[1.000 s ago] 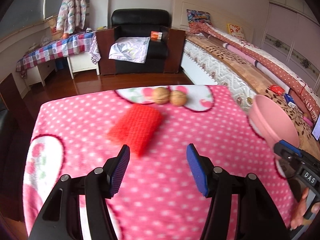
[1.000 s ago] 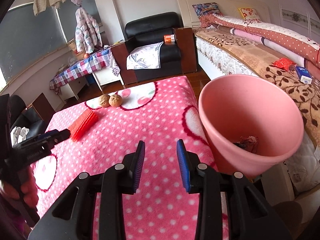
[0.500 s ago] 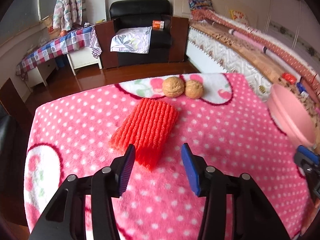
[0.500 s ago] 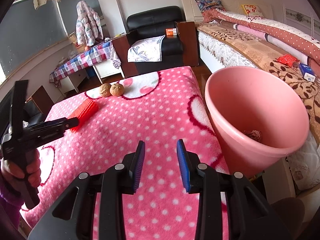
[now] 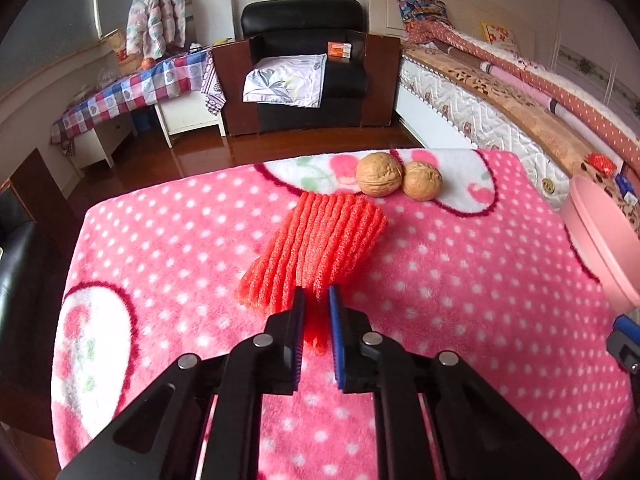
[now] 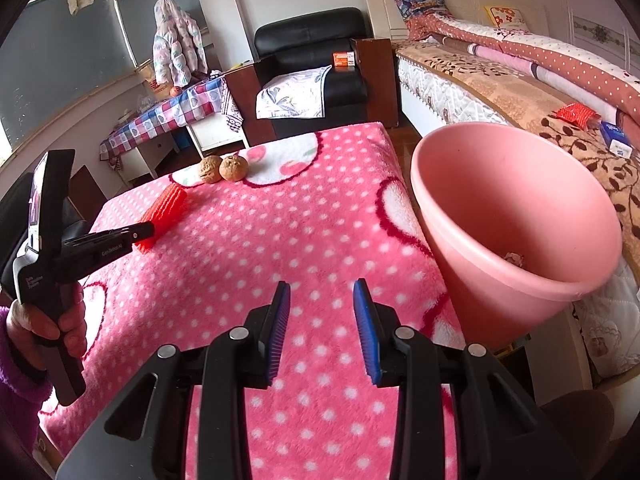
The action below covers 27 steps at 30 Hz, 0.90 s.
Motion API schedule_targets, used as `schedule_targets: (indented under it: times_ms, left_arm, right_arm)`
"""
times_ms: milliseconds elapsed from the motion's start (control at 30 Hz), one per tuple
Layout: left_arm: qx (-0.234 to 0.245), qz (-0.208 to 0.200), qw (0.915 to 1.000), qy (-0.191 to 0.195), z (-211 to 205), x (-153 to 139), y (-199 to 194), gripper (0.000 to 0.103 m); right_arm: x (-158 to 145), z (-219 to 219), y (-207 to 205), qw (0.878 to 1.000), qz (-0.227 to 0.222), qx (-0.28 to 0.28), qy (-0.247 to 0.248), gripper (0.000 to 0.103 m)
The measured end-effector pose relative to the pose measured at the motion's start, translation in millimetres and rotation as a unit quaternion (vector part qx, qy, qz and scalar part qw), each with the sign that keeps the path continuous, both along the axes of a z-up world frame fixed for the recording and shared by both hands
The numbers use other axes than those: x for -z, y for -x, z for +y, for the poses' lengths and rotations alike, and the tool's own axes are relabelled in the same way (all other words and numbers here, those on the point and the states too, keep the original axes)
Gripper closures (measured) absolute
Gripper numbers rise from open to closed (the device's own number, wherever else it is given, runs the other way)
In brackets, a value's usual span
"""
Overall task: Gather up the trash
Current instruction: 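Close the left tool on the red mesh scrubber, then carry the red mesh scrubber with the left tool over the pink bucket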
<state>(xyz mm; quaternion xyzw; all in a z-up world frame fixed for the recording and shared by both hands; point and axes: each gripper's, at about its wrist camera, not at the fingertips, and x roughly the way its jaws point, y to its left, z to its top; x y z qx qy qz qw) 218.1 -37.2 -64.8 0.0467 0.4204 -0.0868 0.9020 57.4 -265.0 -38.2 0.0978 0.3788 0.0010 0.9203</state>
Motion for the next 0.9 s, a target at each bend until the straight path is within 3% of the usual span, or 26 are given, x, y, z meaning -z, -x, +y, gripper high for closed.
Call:
schedule_targets:
  times_ms: [267,500,900]
  left_arm:
    - [-0.002,0.001,0.9978,0.066,12,-23,29,0.093]
    - [0.013,0.000,0.9940,0.108,-8,-38,57,0.093]
    - [0.055,0.013,0.9895,0.133,-59,-47,83,0.093]
  right_arm:
    - [-1,-2,2,1.000,-0.001,0.000,-0.010,0.070]
    - [-5,-5,5,1.000,-0.007,-0.004,-0.016,0.070]
    - [-10,-21,14,0.999,-0.018,0.010,-0.031,0.070]
